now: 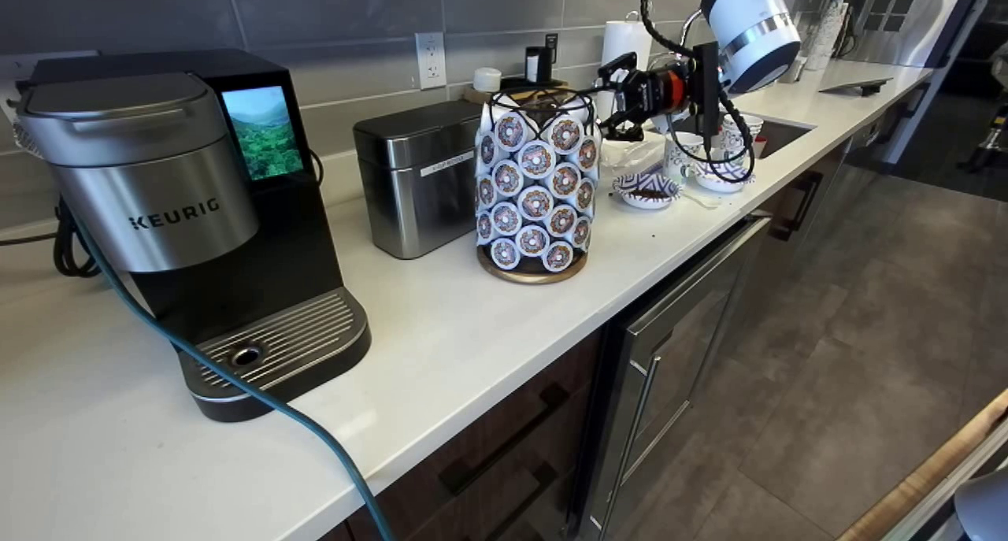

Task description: Put the coffee pod on the rack

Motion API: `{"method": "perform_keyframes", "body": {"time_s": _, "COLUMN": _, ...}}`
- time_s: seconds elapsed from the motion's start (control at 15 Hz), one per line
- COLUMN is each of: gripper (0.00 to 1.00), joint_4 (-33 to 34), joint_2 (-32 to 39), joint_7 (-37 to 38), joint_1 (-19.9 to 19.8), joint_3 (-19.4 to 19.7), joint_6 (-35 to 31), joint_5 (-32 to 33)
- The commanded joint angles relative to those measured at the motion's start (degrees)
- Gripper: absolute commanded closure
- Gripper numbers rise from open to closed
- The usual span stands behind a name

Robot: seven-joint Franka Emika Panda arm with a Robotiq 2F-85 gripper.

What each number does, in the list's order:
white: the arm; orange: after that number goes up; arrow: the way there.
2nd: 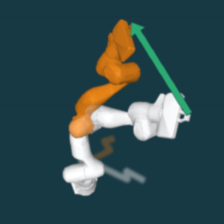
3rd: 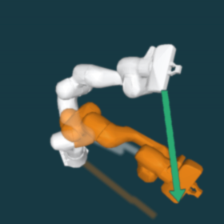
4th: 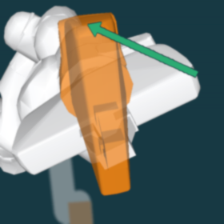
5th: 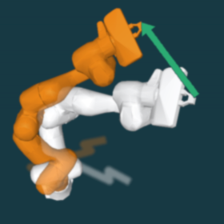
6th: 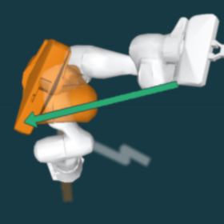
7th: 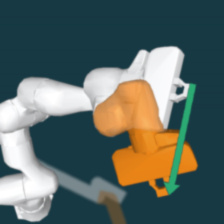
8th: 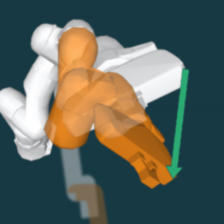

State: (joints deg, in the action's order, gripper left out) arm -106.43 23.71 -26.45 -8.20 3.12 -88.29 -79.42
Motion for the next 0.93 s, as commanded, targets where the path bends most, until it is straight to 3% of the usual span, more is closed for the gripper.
{"method": "perform_keyframes", "body": {"time_s": 0.0, "gripper": 0.72, "joint_4": 1.4, "joint_2": 1.4, "joint_7": 1.2, "joint_1": 0.3, "joint_3": 0.1, "joint_6": 1.8, "joint_5": -1.1}}
{"method": "perform_keyframes", "body": {"time_s": 0.27, "gripper": 0.72, "joint_4": 1.4, "joint_2": 1.4, "joint_7": 1.3, "joint_1": 0.4, "joint_3": 0.1, "joint_6": 1.8, "joint_5": -1.1}}
{"method": "perform_keyframes", "body": {"time_s": 0.47, "gripper": 0.58, "joint_4": 1.4, "joint_2": 1.4, "joint_7": 1.3, "joint_1": 0.4, "joint_3": 0.1, "joint_6": 1.7, "joint_5": -0.9}}
{"method": "perform_keyframes", "body": {"time_s": 0.6, "gripper": 0.57, "joint_4": 1.4, "joint_2": 1.4, "joint_7": 1.3, "joint_1": 0.4, "joint_3": 0.1, "joint_6": 1.7, "joint_5": -0.9}}
{"method": "perform_keyframes", "body": {"time_s": 0.73, "gripper": 0.45, "joint_4": 1.4, "joint_2": 1.4, "joint_7": 1.3, "joint_1": 0.5, "joint_3": 0.1, "joint_6": 1.7, "joint_5": -0.8}}
{"method": "perform_keyframes", "body": {"time_s": 0.87, "gripper": 0.20, "joint_4": 1.5, "joint_2": 1.3, "joint_7": 1.1, "joint_1": 0.5, "joint_3": 0.1, "joint_6": 1.8, "joint_5": -0.5}}
